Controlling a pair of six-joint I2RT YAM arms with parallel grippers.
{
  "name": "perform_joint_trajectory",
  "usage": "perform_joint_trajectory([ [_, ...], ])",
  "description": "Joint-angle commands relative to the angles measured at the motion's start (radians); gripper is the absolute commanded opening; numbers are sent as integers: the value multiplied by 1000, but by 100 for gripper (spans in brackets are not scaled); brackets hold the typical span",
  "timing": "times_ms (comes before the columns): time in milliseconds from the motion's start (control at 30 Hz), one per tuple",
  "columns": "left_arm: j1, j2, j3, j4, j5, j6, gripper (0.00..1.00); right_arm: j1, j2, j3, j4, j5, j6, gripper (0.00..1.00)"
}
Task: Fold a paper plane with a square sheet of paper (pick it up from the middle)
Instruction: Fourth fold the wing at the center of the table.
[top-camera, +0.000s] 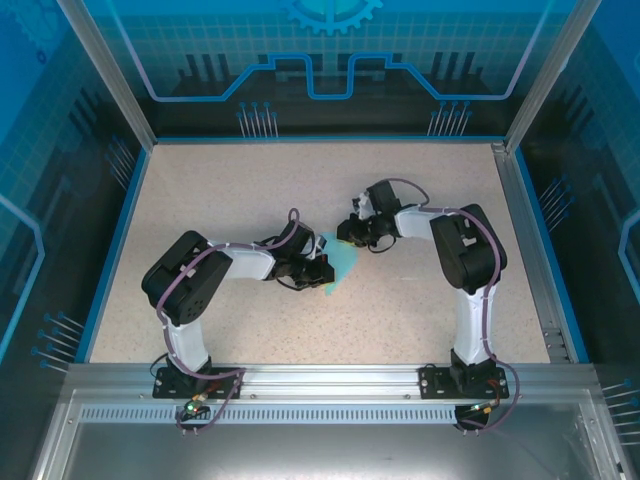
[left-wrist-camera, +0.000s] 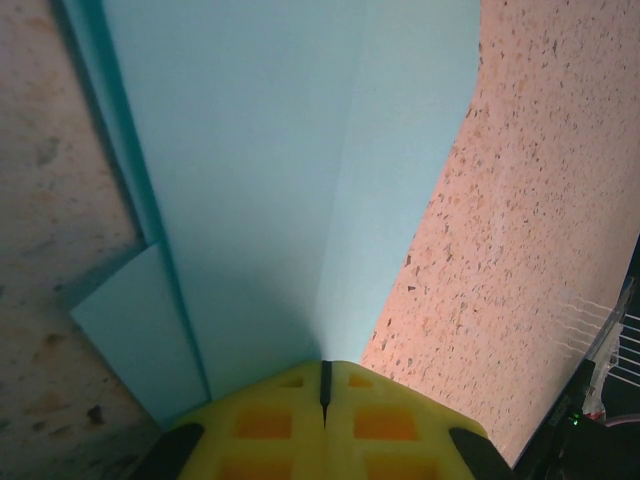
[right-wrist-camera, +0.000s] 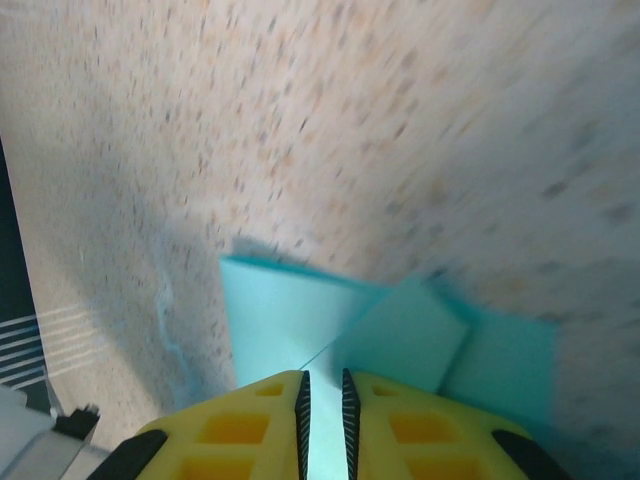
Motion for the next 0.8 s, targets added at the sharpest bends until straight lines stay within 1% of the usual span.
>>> perform_joint_trajectory([
  [0, -25, 96, -62, -207, -84, 37, 0, -59, 49, 46, -26, 62, -17, 20],
  [67, -26, 96, -66, -203, -84, 35, 0, -74, 61, 60, -23, 41, -9, 20],
  [167, -26, 96, -67, -203, -85, 35, 0, -82, 71, 90, -52, 50, -12, 20],
  [433, -25, 96, -64, -209, -83, 40, 0, -93, 67, 131, -90, 26, -23, 21],
  [633, -25, 99, -65, -203, -82, 39, 0, -106, 101, 189, -148, 12, -45, 21],
  [767, -25, 100, -63, -203, -80, 36, 0, -105, 59, 166, -136, 2, -51, 21],
])
